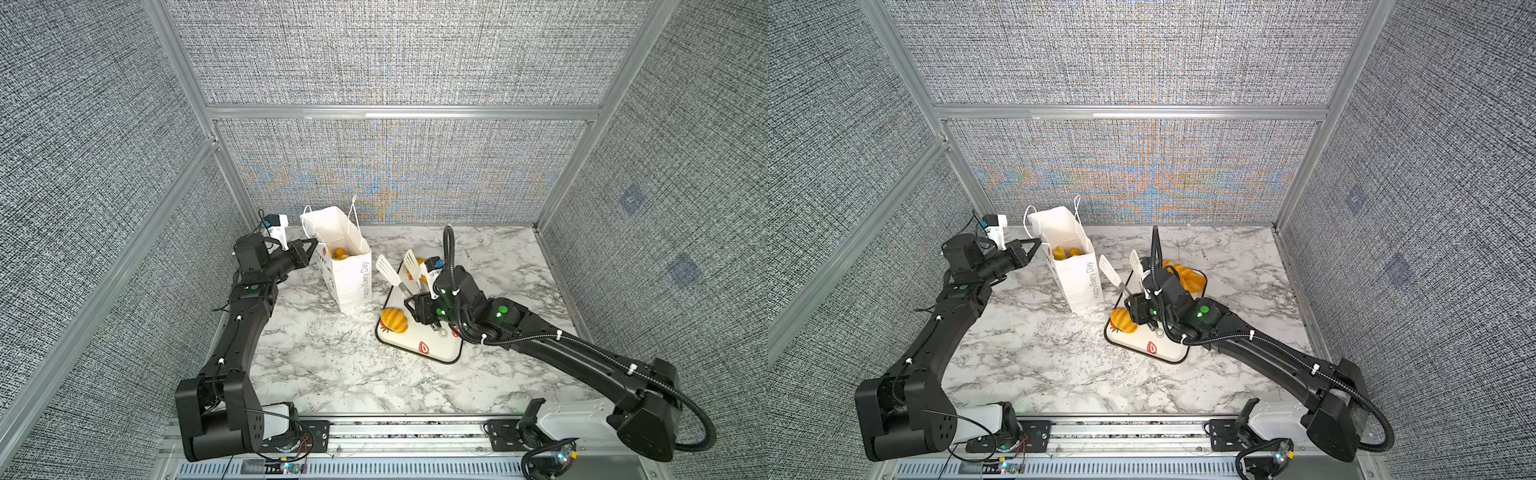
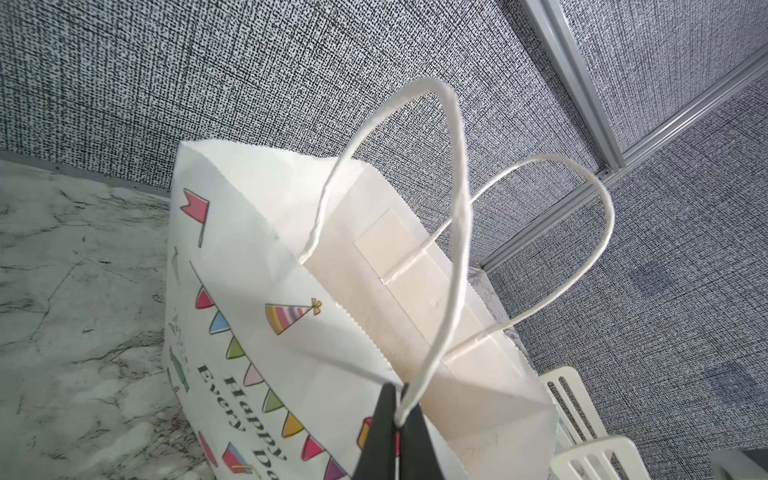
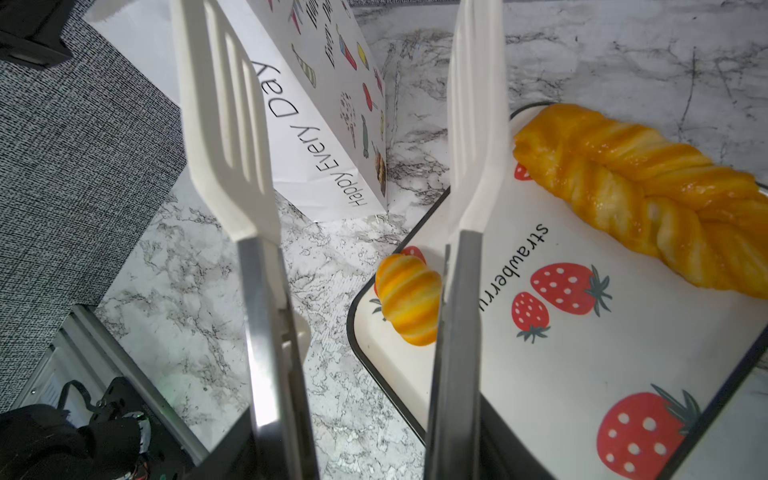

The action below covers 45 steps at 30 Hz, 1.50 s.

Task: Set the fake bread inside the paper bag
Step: 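Withdraw the open tongs from the bag and move over the tray, then lower the tongs onto the last small striped bun and close on it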

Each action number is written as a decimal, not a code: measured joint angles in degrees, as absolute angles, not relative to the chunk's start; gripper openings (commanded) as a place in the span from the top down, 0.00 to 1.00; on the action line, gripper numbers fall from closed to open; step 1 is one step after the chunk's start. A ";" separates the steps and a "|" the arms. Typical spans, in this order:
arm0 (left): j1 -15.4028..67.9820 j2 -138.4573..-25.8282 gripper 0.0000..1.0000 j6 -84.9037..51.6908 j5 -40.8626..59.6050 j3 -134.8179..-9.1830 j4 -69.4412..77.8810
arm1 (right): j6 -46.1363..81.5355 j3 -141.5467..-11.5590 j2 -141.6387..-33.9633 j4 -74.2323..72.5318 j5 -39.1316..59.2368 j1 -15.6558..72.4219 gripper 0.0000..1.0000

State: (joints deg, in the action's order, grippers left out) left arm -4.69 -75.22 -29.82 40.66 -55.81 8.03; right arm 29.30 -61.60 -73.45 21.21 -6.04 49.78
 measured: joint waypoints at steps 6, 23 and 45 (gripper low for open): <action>-4.71 -75.22 0.99 -29.85 40.66 -55.81 8.03 | 30.68 -58.35 -72.84 22.41 -5.72 49.78 0.42; -4.71 -75.22 0.99 -29.98 40.66 -55.81 8.03 | 32.60 -52.58 -75.75 23.22 -1.08 49.78 0.41; -4.71 -75.22 0.99 -30.00 40.69 -55.81 8.03 | 32.56 -50.59 -82.08 21.39 2.26 49.78 0.41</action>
